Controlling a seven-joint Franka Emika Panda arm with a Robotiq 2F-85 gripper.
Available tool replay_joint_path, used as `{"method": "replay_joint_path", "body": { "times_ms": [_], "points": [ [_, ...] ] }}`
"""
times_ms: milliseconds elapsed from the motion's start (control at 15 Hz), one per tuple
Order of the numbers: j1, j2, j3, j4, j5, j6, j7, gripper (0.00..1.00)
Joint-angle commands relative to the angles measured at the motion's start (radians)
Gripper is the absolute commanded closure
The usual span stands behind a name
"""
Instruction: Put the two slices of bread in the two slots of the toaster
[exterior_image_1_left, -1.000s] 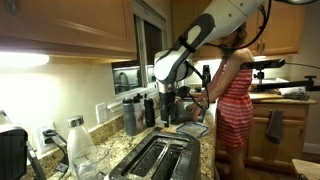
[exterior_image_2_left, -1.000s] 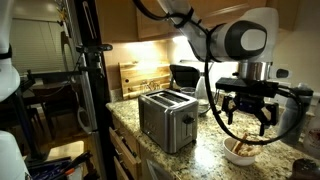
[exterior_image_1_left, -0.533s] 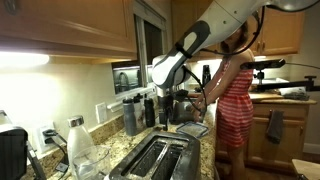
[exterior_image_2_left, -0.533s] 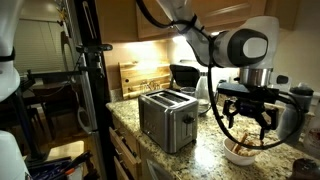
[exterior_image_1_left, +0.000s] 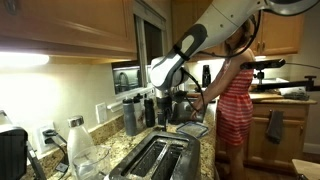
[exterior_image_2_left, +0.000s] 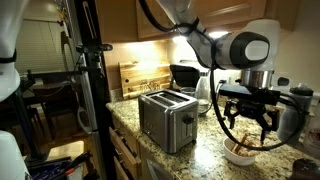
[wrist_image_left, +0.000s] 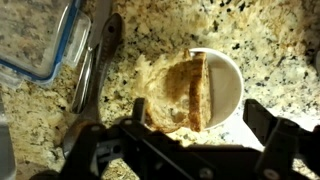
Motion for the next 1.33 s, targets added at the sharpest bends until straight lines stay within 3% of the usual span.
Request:
{"method": "replay_joint_path", "body": {
  "times_ms": [0, 1267],
  "points": [
    [-0.007, -0.008, 0.009, -0.007, -0.005, 0.002, 0.002, 0.0],
    [-0.001, 0.025, 0.02, 0.004, -0.002, 0.022, 0.009, 0.0]
  ]
}}
